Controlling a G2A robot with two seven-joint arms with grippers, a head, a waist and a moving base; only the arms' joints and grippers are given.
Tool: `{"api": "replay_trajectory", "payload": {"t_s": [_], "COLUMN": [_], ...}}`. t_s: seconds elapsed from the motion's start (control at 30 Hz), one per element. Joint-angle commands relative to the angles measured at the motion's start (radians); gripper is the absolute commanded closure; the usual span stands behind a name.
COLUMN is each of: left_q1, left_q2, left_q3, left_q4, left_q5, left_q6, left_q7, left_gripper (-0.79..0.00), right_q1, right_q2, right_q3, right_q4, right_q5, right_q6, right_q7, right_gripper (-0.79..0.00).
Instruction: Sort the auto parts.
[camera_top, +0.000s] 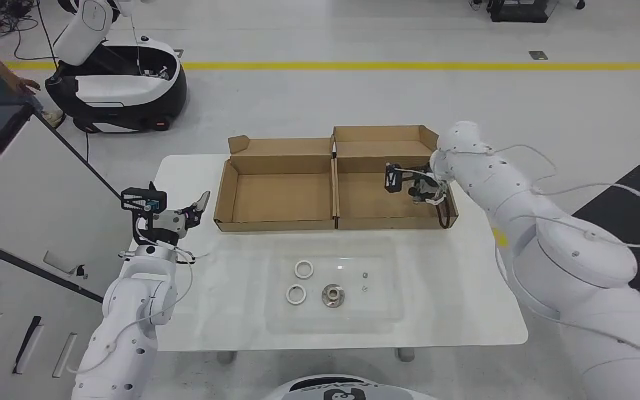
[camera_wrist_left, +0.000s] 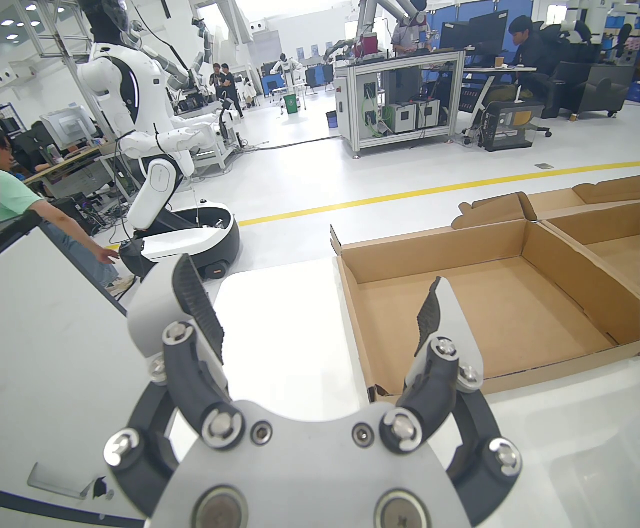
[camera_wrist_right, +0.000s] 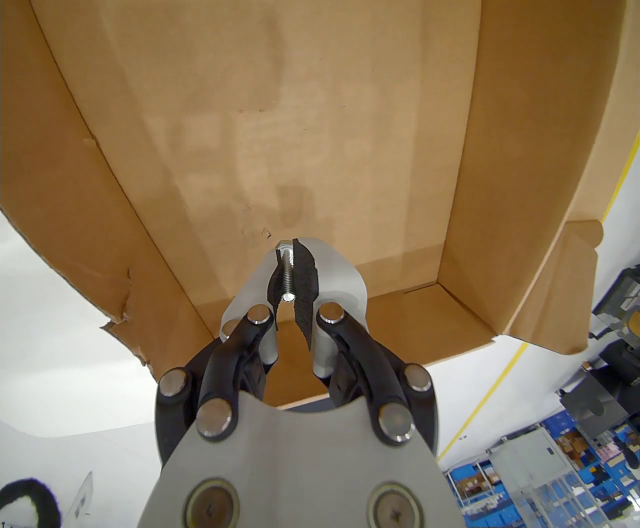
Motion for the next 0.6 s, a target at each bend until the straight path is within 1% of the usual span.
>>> {"api": "replay_trajectory", "payload": {"t_s": [0.0, 0.43, 0.47, 0.5, 0.57], "left_q1": [0.0, 0.0, 0.0, 0.0, 0.0], "left_q2": [0.0, 0.0, 0.0, 0.0, 0.0], "left_q3": [0.0, 0.0, 0.0, 0.0, 0.0], "left_q4": [0.0, 0.0, 0.0, 0.0, 0.0], "left_q5": [0.0, 0.0, 0.0, 0.0, 0.0], "left_q6": [0.0, 0.0, 0.0, 0.0, 0.0], "left_q7": [0.0, 0.0, 0.0, 0.0, 0.0], "left_gripper": [-0.785, -0.785, -0.785, -0.785, -0.785], "right_q1": [-0.001, -0.007, -0.007, -0.007, -0.008], "right_q2": [-0.007, -0.049, -0.052, -0.054, -0.057], "right_q3": [0.0, 0.0, 0.0, 0.0, 0.0], "right_q4": [0.013, 0.085, 0.09, 0.093, 0.101], "right_q5": [-0.02, -0.085, -0.088, -0.09, -0.094], "right_q6": [0.0, 0.0, 0.0, 0.0, 0.0], "right_q7": [-0.016, -0.087, -0.091, -0.095, -0.103], "right_gripper": [0.0, 0.0, -0.058, -0.071, -0.135]}}
